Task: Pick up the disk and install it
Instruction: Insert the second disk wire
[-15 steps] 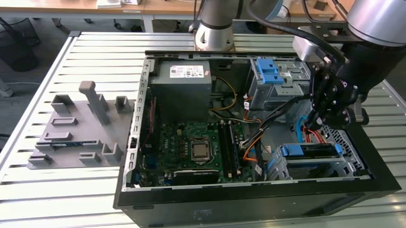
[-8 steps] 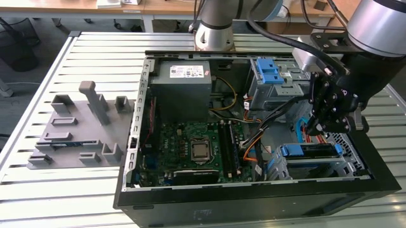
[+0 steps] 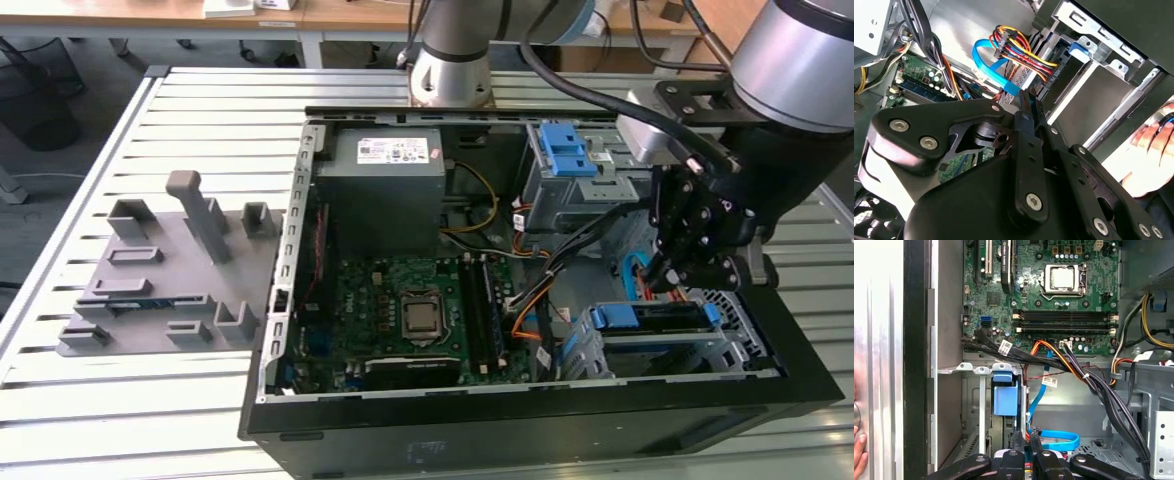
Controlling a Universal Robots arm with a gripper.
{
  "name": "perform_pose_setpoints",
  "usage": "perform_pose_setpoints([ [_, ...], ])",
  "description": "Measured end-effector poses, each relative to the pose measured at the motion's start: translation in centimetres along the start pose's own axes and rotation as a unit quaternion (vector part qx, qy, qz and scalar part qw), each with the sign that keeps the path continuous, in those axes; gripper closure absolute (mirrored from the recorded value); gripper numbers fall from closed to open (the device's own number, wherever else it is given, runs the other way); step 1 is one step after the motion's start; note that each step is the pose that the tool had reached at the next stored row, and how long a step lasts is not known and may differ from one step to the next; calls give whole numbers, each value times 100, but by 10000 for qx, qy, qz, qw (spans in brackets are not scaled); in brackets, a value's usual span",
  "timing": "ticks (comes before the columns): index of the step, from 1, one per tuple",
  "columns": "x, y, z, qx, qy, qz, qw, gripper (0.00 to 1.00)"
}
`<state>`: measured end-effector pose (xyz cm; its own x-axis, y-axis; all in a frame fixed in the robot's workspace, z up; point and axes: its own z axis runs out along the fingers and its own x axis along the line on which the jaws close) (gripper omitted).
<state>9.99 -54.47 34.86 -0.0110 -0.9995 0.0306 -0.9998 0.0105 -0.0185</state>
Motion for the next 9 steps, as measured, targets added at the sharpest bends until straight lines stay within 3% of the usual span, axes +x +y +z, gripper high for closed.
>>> perform_pose_setpoints([
  [9, 50, 0, 20, 7, -7, -5, 10000, 84],
])
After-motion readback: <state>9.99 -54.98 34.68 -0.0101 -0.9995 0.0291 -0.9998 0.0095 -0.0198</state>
